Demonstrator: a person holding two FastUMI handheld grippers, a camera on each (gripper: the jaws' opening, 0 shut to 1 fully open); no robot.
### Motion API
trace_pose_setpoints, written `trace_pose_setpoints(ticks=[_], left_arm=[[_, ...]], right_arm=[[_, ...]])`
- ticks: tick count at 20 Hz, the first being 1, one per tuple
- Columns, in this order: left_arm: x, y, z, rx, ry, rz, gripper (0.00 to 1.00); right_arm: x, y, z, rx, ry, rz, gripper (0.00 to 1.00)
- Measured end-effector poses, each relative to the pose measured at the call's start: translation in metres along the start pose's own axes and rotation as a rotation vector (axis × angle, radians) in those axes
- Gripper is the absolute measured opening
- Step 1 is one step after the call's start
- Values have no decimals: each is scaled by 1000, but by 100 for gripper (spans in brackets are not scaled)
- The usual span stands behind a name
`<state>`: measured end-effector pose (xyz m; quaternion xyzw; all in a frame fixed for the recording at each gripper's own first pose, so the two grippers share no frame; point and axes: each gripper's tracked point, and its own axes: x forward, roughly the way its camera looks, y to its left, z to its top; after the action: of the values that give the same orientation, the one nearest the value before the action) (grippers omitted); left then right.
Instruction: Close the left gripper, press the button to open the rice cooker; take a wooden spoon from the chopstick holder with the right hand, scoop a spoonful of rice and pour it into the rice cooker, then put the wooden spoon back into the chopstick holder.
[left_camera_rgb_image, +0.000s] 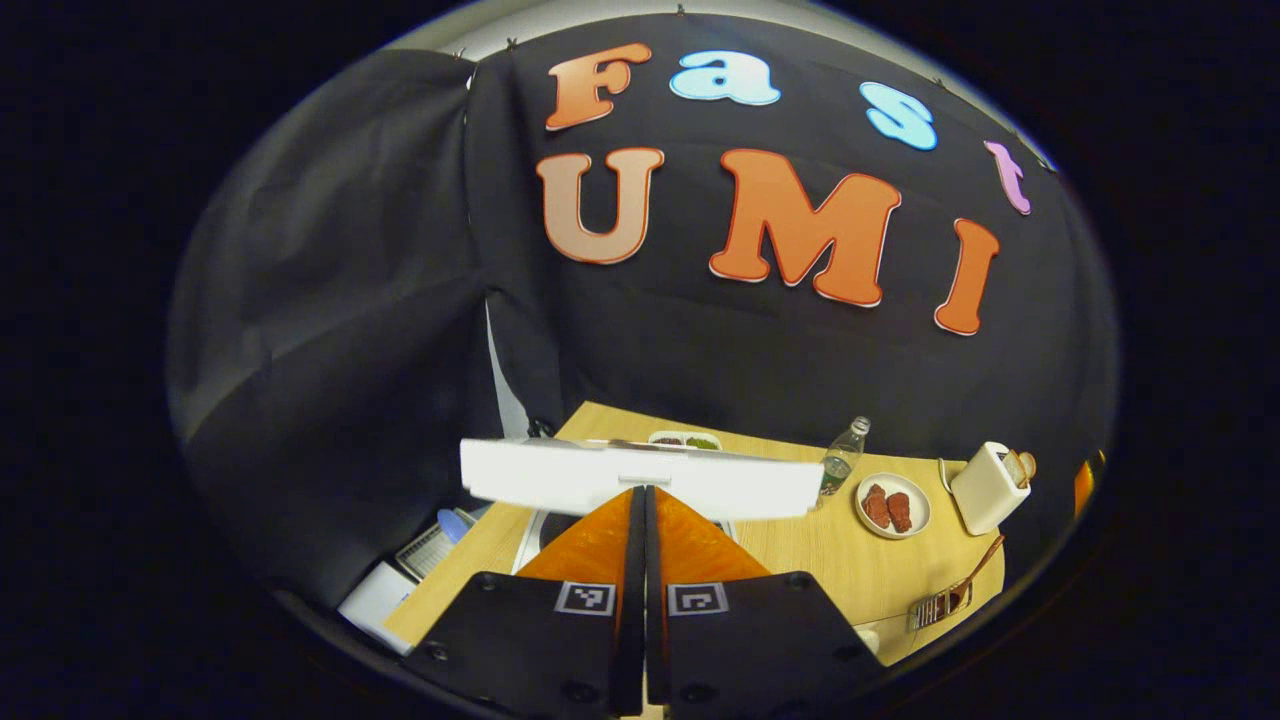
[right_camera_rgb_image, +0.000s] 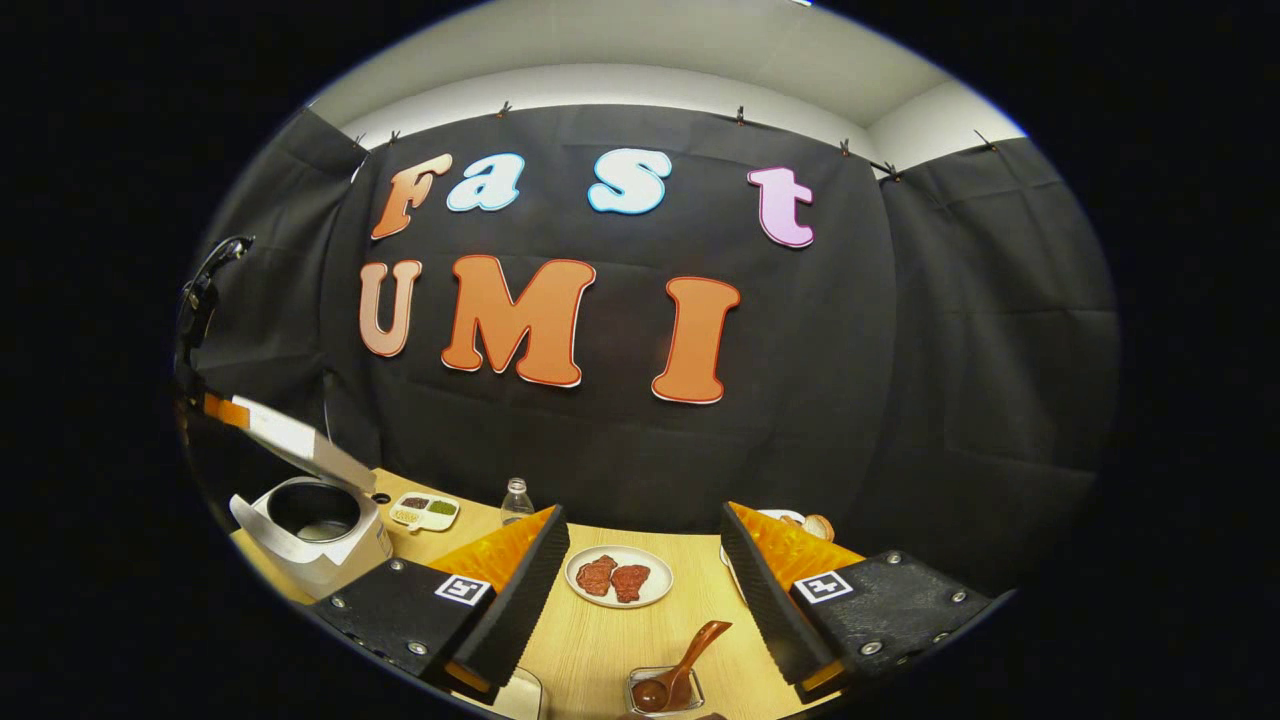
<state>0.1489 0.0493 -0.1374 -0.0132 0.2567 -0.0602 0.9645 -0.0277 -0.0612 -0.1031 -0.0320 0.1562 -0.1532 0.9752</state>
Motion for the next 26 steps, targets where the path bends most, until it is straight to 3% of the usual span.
trace_pose_setpoints(ticks=[4, 6, 8, 9, 12, 18, 19, 20, 26], left_arm=[[-28, -14, 4, 7, -89, -6, 6], [-39, -19, 3, 16, -111, -7, 16], [-48, -27, 1, 15, -118, -10, 18], [-52, -29, -2, 16, -123, -6, 31], [-62, -39, -5, 31, -143, -1, 37], [-90, -70, -8, 65, -205, -9, 83], [-95, -73, -6, 66, -221, -5, 94], [-101, -77, -5, 68, -231, 1, 98], [-135, -92, -12, 96, -280, 27, 96]], right_arm=[[-2, -10, -10, 14, 26, -4, 93], [-3, -21, -17, 14, 42, -18, 95], [-4, -32, -25, 9, 59, -33, 93], [-3, -39, -29, 7, 69, -45, 95], [-3, -59, -47, 18, 111, -68, 95], [1, -95, -91, 51, 223, -102, 95], [3, -96, -99, 68, 249, -93, 95], [6, -96, -107, 80, 267, -87, 95], [17, -87, -148, 111, 369, -6, 95]])
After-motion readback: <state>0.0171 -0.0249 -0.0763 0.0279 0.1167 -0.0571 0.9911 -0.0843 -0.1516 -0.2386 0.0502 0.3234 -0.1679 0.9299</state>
